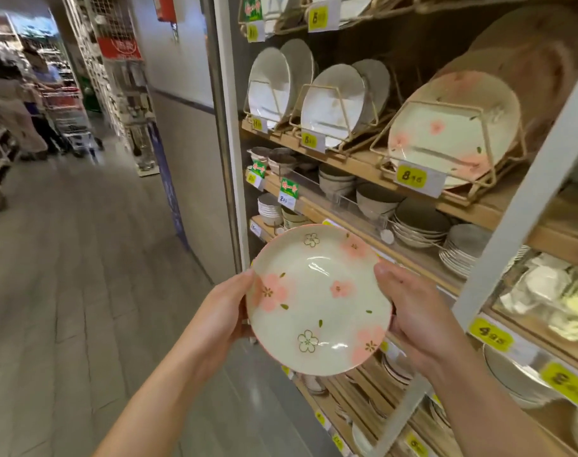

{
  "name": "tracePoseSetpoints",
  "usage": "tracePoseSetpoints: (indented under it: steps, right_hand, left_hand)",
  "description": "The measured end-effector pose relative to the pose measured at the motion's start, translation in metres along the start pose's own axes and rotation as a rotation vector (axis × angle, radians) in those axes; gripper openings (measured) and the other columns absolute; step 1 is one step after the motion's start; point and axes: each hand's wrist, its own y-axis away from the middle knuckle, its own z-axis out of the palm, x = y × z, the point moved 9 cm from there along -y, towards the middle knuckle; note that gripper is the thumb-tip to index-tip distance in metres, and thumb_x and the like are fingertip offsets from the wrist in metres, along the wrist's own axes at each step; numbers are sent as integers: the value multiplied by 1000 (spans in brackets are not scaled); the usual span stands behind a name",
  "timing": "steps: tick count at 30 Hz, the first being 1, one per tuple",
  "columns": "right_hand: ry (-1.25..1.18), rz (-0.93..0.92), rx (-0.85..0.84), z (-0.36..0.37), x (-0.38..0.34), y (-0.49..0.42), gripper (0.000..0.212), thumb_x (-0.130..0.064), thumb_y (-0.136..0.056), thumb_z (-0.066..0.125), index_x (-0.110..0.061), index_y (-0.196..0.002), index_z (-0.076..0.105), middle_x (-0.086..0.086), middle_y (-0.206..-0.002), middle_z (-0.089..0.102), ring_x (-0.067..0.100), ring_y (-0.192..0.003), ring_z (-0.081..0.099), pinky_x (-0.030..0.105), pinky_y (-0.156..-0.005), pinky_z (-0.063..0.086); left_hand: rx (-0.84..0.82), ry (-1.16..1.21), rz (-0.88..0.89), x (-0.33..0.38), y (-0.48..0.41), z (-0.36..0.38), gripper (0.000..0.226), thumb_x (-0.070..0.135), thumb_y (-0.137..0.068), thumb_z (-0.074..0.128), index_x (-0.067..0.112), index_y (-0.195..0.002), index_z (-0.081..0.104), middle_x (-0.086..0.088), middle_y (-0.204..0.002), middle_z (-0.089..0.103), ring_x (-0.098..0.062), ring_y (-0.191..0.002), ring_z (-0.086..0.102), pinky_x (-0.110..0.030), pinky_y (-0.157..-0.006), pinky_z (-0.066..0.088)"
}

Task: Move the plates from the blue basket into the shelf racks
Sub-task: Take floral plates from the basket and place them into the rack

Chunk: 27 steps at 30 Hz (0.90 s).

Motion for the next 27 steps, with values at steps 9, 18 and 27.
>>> tracePoseSetpoints:
  steps: [9,18,27]
  right_hand:
    - [40,-264,274,-55,-81,-36,31,-21,-101,46,-31,-108,74,-1,-95,76,9,-79,72,17,-55,51]
    - [25,-735,698,-69,-185,-50,37,-26,-102,40,-40,-98,74,-10,-95,75,5,-86,71,16,-60,53]
    - [59,-1141,1050,-64,-249,-55,37,-49,-95,37,-34,-102,69,-17,-103,70,0,-102,64,18,-84,51]
  left_hand:
    - [-278,28,182,77,-103,72,40,38,-101,38,19,-97,73,-5,-89,75,-17,-70,68,-26,-54,54]
    - [-413,125,730,227,-151,130,40,44,-91,43,25,-114,69,8,-99,75,-4,-89,69,-15,-68,54]
    - [-511,460,1122,311,-172,167,28,28,-104,34,27,-116,59,16,-103,67,-3,-99,61,-20,-81,49]
